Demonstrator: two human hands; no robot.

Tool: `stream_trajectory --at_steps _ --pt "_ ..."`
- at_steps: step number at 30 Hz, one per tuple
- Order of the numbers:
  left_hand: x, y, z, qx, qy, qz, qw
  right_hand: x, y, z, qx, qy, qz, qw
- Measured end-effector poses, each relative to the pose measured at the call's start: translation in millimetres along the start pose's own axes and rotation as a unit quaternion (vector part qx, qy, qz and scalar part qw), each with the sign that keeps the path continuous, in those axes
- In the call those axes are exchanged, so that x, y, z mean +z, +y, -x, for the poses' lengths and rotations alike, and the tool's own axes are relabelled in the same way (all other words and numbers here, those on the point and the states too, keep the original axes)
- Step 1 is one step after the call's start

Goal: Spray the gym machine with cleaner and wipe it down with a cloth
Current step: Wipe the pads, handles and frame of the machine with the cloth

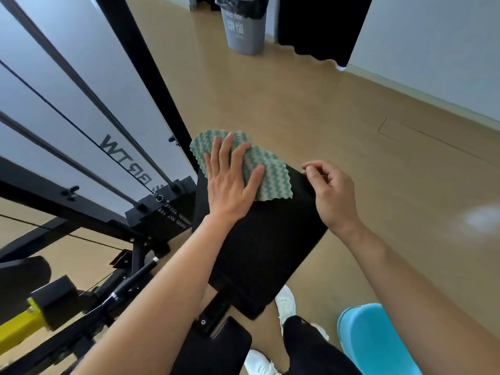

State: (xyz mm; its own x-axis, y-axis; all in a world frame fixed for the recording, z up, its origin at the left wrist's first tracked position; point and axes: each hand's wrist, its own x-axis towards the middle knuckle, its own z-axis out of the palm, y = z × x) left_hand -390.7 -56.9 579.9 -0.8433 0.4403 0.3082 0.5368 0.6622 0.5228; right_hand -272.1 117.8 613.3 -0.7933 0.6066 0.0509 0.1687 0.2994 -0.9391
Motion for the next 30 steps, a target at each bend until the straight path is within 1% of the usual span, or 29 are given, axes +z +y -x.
stream_trajectory --at_steps 4,6,7,9,11,15,17,20,22,24,27,30 --pt "-12.2 -8.9 -40.7 -0.050 0.016 -0.005 0.999 -0.6 0.0 -1.0 0.036 -0.009 -0.020 0.999" --pt "-9.8 -0.8 -44.8 -0.046 0.017 -0.027 0.998 -1.7 0.1 0.0 0.059 -0.007 -0.050 0.997" --pt "-7.9 4.9 -41.2 -0.023 0.021 -0.039 0.999 -2.7 0.4 0.6 0.071 -0.004 -0.074 0.995" --pt "-0.6 18.3 -26.5 0.051 0.038 -0.061 0.996 -3.7 2.6 1.5 0.099 0.010 -0.139 0.985" --pt "10.6 38.3 -3.0 0.109 0.049 -0.058 0.991 -4.5 5.7 2.0 0.123 0.028 -0.204 0.971" --pt "37.7 76.5 51.4 0.154 0.016 -0.044 0.987 -7.3 12.3 3.6 0.142 0.035 -0.257 0.955" --pt "43.4 72.0 59.6 0.176 0.012 -0.050 0.983 -7.5 15.9 10.1 0.141 0.029 -0.268 0.953" --pt "40.5 49.3 45.0 0.192 0.019 -0.080 0.978 -2.5 18.2 22.0 0.125 0.034 -0.246 0.961" --pt "33.0 32.7 30.3 0.167 0.020 -0.082 0.982 1.0 17.5 24.3 0.119 0.051 -0.240 0.962" --pt "23.7 18.2 15.0 0.119 0.023 -0.065 0.990 2.2 18.7 21.8 0.128 0.057 -0.235 0.962" --pt "9.3 -3.2 -10.3 0.037 0.030 -0.037 0.998 0.6 20.7 18.5 0.147 0.030 -0.243 0.958" --pt "-1.0 -12.5 -29.3 -0.072 0.029 0.013 0.997 -1.7 19.2 18.2 0.154 -0.002 -0.255 0.955"
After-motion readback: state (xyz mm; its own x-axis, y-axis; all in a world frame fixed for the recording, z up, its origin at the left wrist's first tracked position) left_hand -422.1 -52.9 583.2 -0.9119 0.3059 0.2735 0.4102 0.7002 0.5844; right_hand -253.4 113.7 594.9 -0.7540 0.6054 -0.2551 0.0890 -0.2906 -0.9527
